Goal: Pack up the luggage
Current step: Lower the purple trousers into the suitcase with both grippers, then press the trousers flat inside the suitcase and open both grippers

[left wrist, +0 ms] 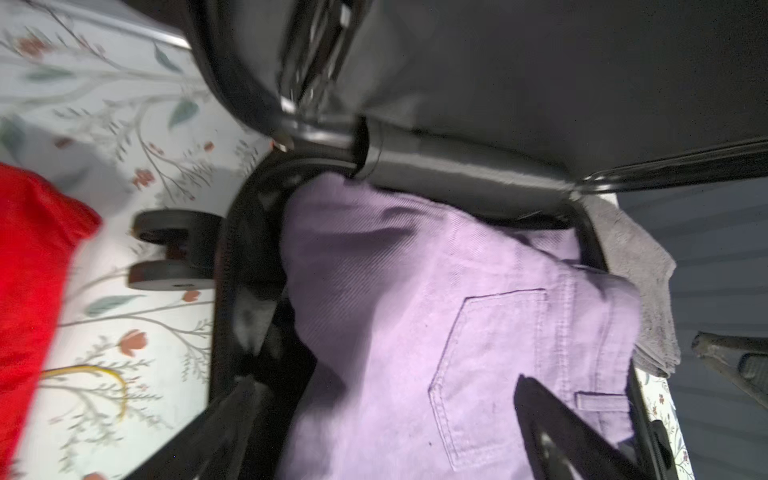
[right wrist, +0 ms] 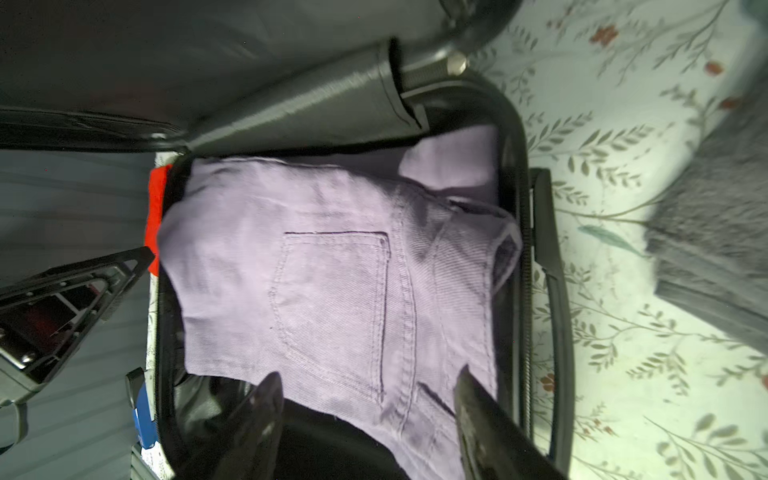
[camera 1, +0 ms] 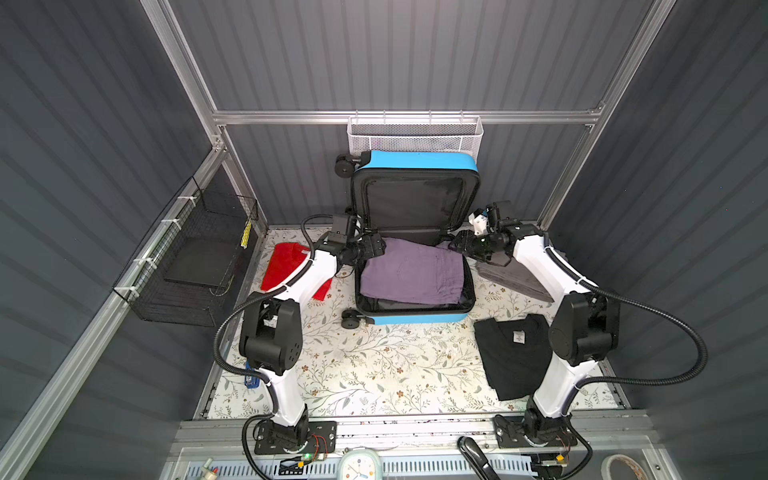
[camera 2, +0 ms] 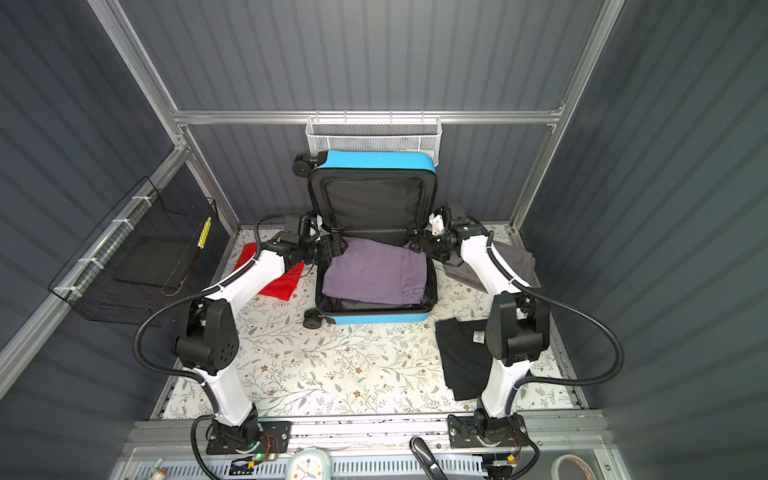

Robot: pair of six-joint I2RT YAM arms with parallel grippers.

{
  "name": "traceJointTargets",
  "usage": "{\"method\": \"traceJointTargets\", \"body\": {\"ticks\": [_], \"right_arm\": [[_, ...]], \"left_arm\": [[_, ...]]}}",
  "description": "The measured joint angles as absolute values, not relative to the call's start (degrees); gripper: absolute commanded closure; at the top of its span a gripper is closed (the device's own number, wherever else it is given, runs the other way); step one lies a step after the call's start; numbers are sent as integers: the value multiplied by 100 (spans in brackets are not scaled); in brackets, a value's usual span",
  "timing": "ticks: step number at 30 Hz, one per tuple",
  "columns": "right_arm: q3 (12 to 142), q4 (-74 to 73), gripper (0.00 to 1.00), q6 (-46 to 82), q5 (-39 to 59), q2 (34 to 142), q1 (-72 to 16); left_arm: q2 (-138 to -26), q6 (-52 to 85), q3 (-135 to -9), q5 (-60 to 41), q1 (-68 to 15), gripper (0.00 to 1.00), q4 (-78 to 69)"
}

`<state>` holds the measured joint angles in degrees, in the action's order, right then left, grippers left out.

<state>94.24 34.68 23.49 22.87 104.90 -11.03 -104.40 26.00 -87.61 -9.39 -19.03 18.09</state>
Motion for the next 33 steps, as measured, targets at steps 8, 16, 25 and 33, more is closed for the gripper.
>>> {"method": "traceJointTargets", "body": {"ticks": [8,16,25,33], "right_arm": [[9467,3430,38,2381,2335,10457,-1210],[9343,3273,40,2554,2335,10903,-1382],[9496,3271,40,2703,2156,11727,-1422],[10272,3489,40,2716,2128,12366,-1643]], "left_arm": [[-10388,2368,-9679,-1028,-2209,0,1885],[-11349,2327,-10005,-1264,-2633,0,1778],[-11671,2353,-9299,-602,-2443,0,1667],[-11542,2418,-8781,-292,-2375,0,1378]]}}
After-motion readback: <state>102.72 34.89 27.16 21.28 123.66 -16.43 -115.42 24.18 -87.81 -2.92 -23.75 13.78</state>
